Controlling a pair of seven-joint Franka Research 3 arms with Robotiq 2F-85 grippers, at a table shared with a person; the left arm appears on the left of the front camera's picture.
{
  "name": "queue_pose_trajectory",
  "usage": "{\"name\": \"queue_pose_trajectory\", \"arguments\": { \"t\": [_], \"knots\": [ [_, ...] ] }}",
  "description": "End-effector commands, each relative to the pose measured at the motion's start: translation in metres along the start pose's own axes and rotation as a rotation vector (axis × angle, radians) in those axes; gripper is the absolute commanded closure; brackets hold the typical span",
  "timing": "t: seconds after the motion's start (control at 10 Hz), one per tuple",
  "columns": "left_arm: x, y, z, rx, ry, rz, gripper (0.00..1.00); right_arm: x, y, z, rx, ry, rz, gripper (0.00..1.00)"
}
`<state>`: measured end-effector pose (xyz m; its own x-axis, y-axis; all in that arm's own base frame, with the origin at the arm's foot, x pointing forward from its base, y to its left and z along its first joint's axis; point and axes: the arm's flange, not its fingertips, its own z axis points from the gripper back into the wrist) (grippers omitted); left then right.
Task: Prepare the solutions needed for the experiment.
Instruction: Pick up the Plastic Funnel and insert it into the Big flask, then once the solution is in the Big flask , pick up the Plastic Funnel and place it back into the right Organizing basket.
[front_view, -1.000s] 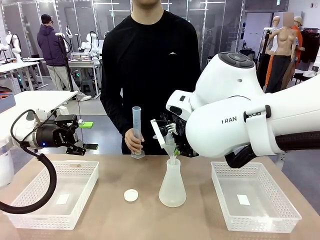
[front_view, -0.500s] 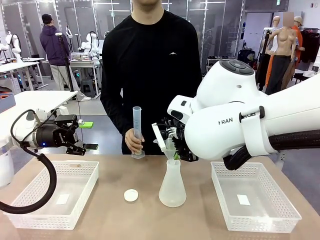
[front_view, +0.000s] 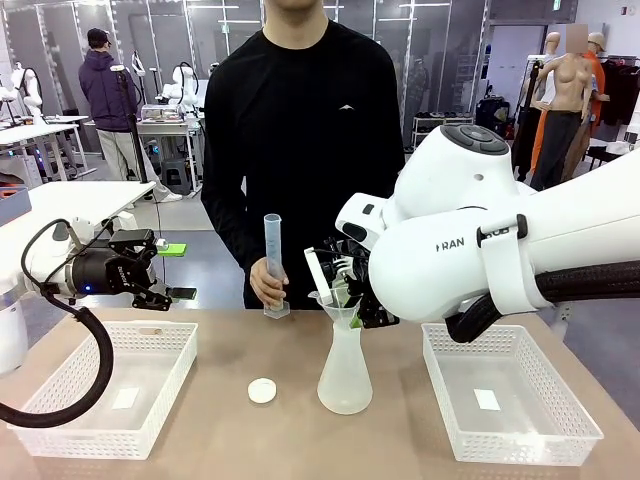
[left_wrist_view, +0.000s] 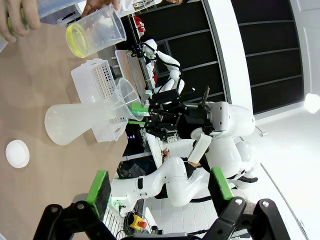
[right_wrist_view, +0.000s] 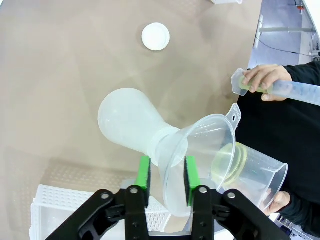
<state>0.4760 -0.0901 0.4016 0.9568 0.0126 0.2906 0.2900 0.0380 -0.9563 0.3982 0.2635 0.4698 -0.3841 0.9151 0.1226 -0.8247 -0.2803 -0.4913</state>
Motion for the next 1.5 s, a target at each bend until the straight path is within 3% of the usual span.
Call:
{"name": "queue_pose_trajectory", "arguments": {
  "t": [0.0,0.1,0.2,0.3,1.4],
  "knots": [
    [0.0005,-0.0006,-0.0003,0.001,0.000,0.001,0.00,-0.0024,0.0043,-0.0024,-0.002,-0.022,0.021,0.41],
    [0.0005,-0.0006,-0.0003,0.001,0.000,0.001,0.00,-0.0017,0.0036,-0.0007,0.002,-0.013,0.020,0.24],
    [0.0005,-0.0006,-0.0003,0.001,0.000,0.001,0.00,-0.0063,0.0007,0.0012,0.047,0.032,0.023,0.22],
    [0.0005,-0.0006,-0.0003,0.001,0.000,0.001,0.00,0.0004,0.0004,-0.0003,0.001,0.000,0.001,0.05],
    [0.0005,-0.0006,-0.0003,0.001,0.000,0.001,0.00,0.0002,0.0005,-0.0003,0.011,0.006,0.007,0.04]
  ]
}}
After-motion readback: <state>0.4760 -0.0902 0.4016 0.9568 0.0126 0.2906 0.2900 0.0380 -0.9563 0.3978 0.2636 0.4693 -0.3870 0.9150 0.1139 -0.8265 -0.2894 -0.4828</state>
